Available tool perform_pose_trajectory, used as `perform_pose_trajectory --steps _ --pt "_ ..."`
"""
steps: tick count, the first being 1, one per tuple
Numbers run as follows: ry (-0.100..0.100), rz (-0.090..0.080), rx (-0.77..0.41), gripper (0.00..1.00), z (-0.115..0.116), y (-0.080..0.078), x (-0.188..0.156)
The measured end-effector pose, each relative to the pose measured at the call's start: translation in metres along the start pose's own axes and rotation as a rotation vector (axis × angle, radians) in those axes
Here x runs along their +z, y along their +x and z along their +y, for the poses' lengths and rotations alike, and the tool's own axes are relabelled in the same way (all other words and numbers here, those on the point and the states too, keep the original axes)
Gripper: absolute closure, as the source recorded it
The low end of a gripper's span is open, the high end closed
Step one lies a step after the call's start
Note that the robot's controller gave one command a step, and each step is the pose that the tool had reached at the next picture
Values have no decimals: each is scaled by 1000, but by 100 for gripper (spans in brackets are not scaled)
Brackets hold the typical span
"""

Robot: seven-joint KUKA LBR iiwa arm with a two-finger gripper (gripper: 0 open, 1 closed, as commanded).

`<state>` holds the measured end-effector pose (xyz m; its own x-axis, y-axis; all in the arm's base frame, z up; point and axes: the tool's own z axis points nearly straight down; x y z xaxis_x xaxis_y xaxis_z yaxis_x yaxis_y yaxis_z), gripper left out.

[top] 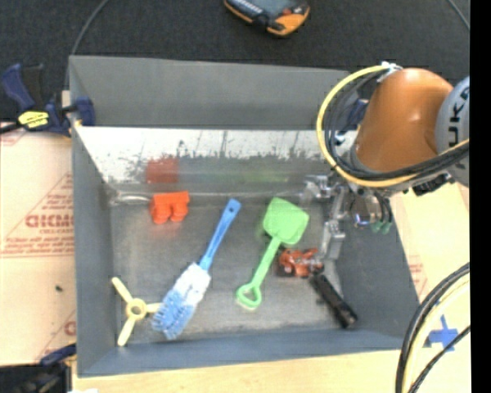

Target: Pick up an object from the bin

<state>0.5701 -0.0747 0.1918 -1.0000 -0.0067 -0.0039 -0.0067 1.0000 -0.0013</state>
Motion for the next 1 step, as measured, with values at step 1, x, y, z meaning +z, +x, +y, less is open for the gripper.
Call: perform_pose_trajectory --steps 1 --pt "0 0 0 0 0 0 0"
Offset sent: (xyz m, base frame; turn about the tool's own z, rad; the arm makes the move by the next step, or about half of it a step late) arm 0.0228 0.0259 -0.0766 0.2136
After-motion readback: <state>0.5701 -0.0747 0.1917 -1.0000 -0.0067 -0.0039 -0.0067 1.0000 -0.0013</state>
